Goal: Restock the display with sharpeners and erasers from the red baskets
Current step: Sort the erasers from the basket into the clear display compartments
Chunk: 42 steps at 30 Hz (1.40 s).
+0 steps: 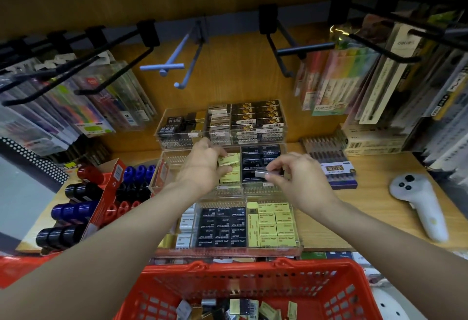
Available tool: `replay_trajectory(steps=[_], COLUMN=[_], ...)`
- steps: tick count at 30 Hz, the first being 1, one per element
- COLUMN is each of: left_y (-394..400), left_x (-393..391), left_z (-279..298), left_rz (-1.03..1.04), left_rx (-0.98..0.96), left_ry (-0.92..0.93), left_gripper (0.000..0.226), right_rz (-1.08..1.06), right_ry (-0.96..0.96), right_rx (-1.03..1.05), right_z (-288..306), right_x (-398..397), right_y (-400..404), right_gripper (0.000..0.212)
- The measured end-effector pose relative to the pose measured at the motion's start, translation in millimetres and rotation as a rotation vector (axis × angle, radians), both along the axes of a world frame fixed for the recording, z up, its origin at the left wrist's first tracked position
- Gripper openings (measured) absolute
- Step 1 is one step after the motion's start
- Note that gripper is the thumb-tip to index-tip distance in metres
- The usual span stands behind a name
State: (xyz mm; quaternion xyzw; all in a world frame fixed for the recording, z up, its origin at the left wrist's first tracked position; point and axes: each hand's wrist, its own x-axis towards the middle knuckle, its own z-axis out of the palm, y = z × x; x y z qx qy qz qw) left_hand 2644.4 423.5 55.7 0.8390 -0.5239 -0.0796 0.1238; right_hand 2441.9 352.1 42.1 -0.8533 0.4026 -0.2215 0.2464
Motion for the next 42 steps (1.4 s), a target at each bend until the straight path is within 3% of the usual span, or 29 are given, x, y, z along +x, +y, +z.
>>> replay_trajectory(steps=[4, 11, 16, 23, 28, 42], left_y=[-4, 3, 9, 18, 11, 3], left_x=[0, 10, 14, 26, 28, 37], left_z=[2, -1, 7, 7, 5, 6], left_rz=[-0.061, -0.077, -0.04, 0.09, 0.122, 0.132], left_rx=[-0.021, -0.045, -0.089, -0.025, -0.046, -0.08], left_ry=[-0.066, -0.018, 0.025, -0.078, -0.116, 0.07], left_gripper=[0.046, 0.044, 0.066, 0.048, 0.035, 0.028], right_rz=[-0.052, -0.069, -0.006, 0.095, 0.048, -0.061], right_ry=[0.052, 0.172, 0.172, 0.354, 0.422, 0.495], right_rx=[0.043, 0.098, -0.036, -0.01, -0.065, -0.214], right_z=[1, 13, 25, 30, 25, 28], right_x=[7, 9, 18, 83, 99, 104], right_y=[-11, -14, -3, 7, 3, 0], right_gripper=[0.013, 0.016, 0.033, 0.051, 0.048, 0.041])
